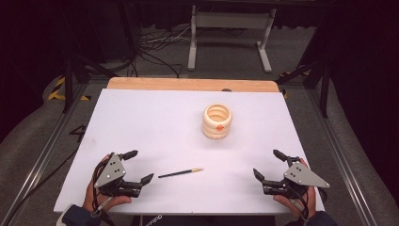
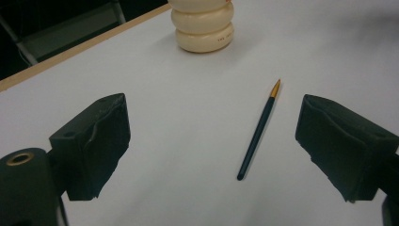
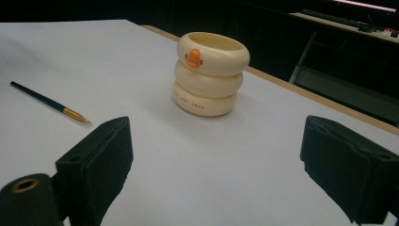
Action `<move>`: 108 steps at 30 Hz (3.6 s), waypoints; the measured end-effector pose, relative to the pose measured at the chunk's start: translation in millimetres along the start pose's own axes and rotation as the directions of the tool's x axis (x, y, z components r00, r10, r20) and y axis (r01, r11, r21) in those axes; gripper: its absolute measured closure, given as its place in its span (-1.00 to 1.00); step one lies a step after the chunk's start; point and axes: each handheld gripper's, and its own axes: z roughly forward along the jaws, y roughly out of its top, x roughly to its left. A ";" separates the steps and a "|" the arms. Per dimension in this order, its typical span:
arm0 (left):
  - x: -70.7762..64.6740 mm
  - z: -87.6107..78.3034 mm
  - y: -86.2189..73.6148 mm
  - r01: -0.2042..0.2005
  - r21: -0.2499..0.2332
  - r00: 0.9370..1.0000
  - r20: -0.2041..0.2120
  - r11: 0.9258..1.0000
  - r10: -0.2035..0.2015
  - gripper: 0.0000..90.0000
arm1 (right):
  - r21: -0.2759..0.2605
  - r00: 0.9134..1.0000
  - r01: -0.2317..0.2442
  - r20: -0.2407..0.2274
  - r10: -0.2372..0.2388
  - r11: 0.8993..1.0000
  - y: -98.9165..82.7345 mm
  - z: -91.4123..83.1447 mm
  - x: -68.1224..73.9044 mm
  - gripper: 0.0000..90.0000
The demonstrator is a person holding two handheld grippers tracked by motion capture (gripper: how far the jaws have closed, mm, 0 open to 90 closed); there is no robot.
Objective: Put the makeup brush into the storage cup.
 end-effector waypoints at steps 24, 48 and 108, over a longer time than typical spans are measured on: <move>-6.2 12.1 33.0 -0.090 0.011 0.995 0.041 0.996 0.089 -0.68 | -0.037 1.000 -0.019 0.016 0.020 0.999 5.4 -10.5 -2.3 -0.76; -26.2 107.3 86.9 -0.340 0.462 0.919 0.348 0.819 0.186 -0.37 | 0.037 0.999 -0.035 -0.018 0.036 0.999 -1.0 -1.7 -5.0 -0.73; -6.6 115.7 110.7 -0.203 0.337 0.966 0.225 0.919 0.131 0.84 | 0.088 0.999 -0.023 -0.026 0.026 0.996 0.0 -1.6 -5.8 -0.69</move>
